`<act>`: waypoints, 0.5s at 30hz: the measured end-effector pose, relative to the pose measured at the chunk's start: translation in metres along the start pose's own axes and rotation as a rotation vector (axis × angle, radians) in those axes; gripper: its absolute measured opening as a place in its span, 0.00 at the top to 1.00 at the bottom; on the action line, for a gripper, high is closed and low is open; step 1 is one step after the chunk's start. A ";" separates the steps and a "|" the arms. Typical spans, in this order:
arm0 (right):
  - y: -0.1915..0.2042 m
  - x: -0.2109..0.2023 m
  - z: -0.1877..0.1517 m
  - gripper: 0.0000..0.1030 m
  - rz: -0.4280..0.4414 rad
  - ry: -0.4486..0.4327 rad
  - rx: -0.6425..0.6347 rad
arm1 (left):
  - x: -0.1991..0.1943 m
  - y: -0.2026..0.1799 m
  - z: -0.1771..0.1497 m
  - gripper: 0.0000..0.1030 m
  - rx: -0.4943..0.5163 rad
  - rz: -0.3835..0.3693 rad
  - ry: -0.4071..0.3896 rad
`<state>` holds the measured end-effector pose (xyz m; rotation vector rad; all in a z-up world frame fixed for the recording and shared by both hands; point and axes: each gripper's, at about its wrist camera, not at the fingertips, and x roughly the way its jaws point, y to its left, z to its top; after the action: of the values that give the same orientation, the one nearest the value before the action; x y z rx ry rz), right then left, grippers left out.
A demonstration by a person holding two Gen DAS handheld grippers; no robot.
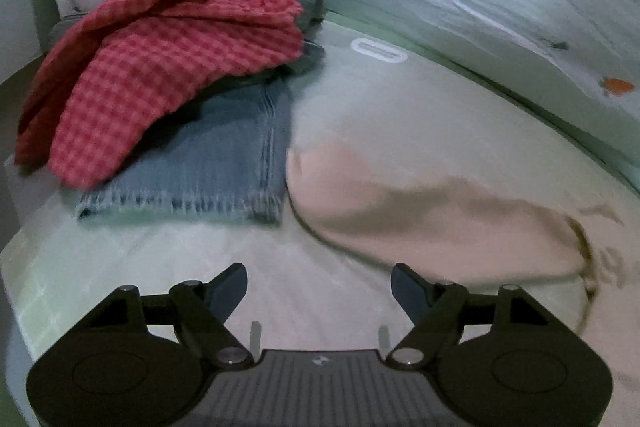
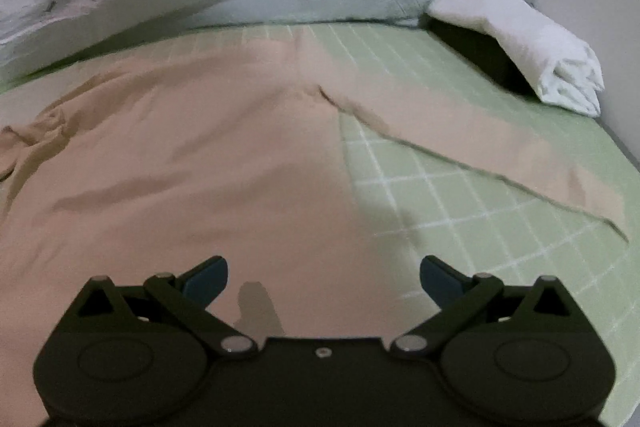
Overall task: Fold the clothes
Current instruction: 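Grasp the other sleeve with the left gripper and pull it outward from the body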
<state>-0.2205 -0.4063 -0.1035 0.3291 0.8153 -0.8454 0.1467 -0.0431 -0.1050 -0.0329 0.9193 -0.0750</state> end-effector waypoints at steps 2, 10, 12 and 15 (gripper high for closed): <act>0.007 0.005 0.000 0.00 -0.033 0.024 0.018 | 0.016 0.006 0.016 0.28 0.002 -0.010 0.012; 0.022 0.014 0.000 0.00 -0.130 0.078 0.097 | 0.061 0.003 0.068 0.40 -0.013 -0.113 0.036; 0.022 0.016 0.000 0.00 -0.137 0.085 0.122 | 0.073 -0.002 0.077 0.40 -0.015 -0.136 0.053; 0.024 0.019 0.002 0.00 -0.146 0.091 0.149 | 0.091 -0.013 0.079 0.39 -0.002 -0.110 0.090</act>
<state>-0.1939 -0.4023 -0.1175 0.4454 0.8703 -1.0369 0.2640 -0.0638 -0.1282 -0.0821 1.0078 -0.1787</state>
